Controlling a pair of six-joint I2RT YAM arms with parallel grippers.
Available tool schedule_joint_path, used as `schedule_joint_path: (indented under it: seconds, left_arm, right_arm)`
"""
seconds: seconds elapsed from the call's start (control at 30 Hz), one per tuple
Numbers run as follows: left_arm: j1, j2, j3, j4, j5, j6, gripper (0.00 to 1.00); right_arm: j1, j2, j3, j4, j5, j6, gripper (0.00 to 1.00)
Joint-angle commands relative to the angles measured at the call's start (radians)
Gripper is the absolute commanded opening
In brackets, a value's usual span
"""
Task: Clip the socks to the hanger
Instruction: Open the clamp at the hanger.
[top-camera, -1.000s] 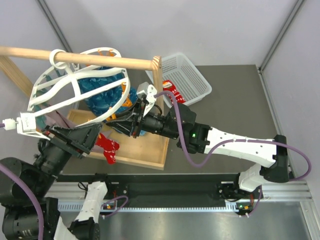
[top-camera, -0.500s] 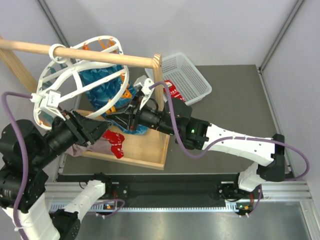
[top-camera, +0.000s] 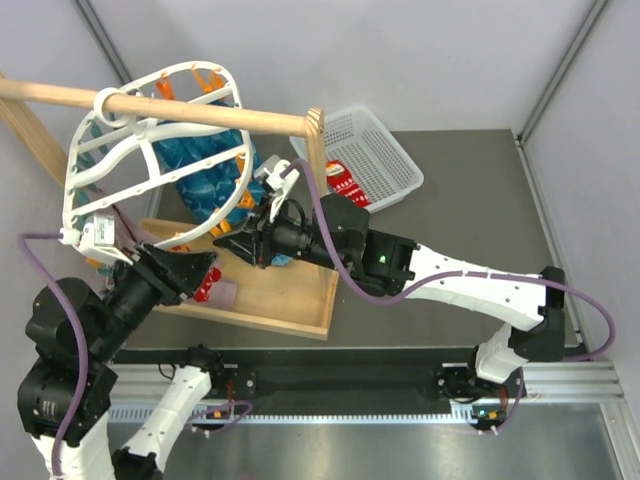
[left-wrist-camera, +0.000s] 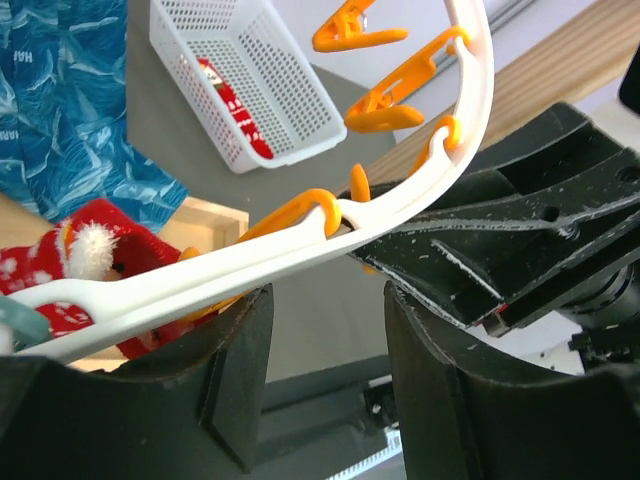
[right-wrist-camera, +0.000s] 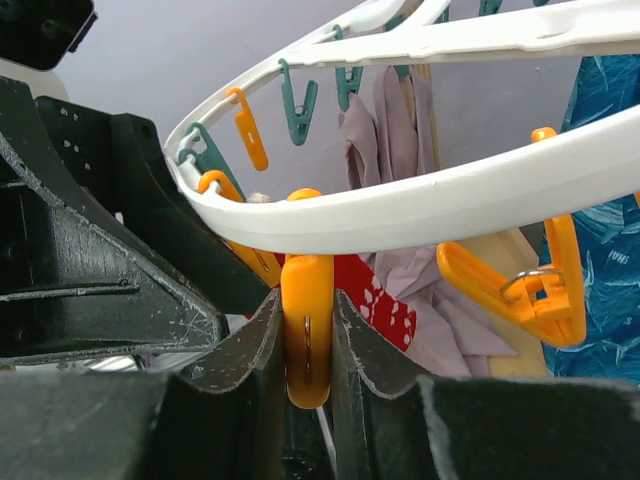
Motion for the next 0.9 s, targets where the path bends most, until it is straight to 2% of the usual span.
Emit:
schedule_joint_path:
  seconds: [0.0, 0.2, 0.27, 0.6, 0.87]
  left_arm:
    - [0.003, -0.011, -0.046, 0.161, -0.043, -0.067, 0.54]
    - [0.008, -0.069, -0.09, 0.293, -0.045, -0.11, 0.68]
    - [0.012, -0.062, -0.093, 0.307, -0.025, -0.108, 0.7]
    - [0.029, -0.019, -0.089, 0.277, -0.01, -0.131, 0.7]
    - [0.049, -0.035, -0.153, 0.376, 0.041, -0.208, 0.65]
  right_arm:
    - [0.005, -0.017, 0.062, -0.024, 0.005, 0.014, 0.01]
    - [0.006, -0.02, 0.057, -0.026, 0.008, 0.002, 0.01]
    - [0.005, -0.021, 0.057, -0.026, 0.007, -0.002, 0.02]
    - [0.005, -0.02, 0.062, -0.018, -0.013, -0.023, 0.02]
    - [0.006, -0.014, 0.08, -0.026, -0.139, -0.141, 0.0]
